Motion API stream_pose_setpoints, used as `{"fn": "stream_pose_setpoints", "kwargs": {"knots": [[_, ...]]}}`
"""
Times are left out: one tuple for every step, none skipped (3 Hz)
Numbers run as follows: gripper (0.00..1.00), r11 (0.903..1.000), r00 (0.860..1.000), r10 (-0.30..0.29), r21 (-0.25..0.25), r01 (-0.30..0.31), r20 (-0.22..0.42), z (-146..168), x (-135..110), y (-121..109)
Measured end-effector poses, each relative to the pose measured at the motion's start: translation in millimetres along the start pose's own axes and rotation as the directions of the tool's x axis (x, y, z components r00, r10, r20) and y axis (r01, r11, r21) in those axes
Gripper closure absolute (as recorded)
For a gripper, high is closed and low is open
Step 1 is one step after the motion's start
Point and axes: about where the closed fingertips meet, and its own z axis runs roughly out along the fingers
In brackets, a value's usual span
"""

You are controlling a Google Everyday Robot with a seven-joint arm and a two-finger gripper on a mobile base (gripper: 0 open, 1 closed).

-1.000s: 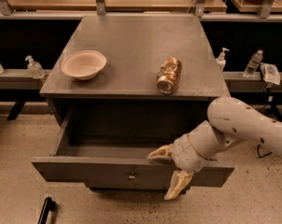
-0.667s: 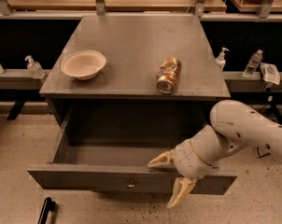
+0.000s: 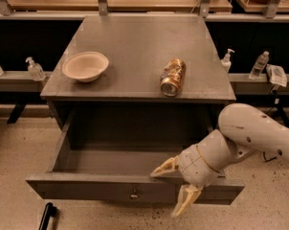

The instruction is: Open top drawer

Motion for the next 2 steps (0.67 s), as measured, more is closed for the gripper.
{"fn": "stream_pose_setpoints", "kwargs": {"knots": [[0.32, 0.9978, 0.999, -0.019, 0.064, 0.018, 0.025, -20, -6, -19], [0.31, 0.9897, 0.997, -0.053, 0.135, 0.046, 0.047, -48, -17, -46]]}}
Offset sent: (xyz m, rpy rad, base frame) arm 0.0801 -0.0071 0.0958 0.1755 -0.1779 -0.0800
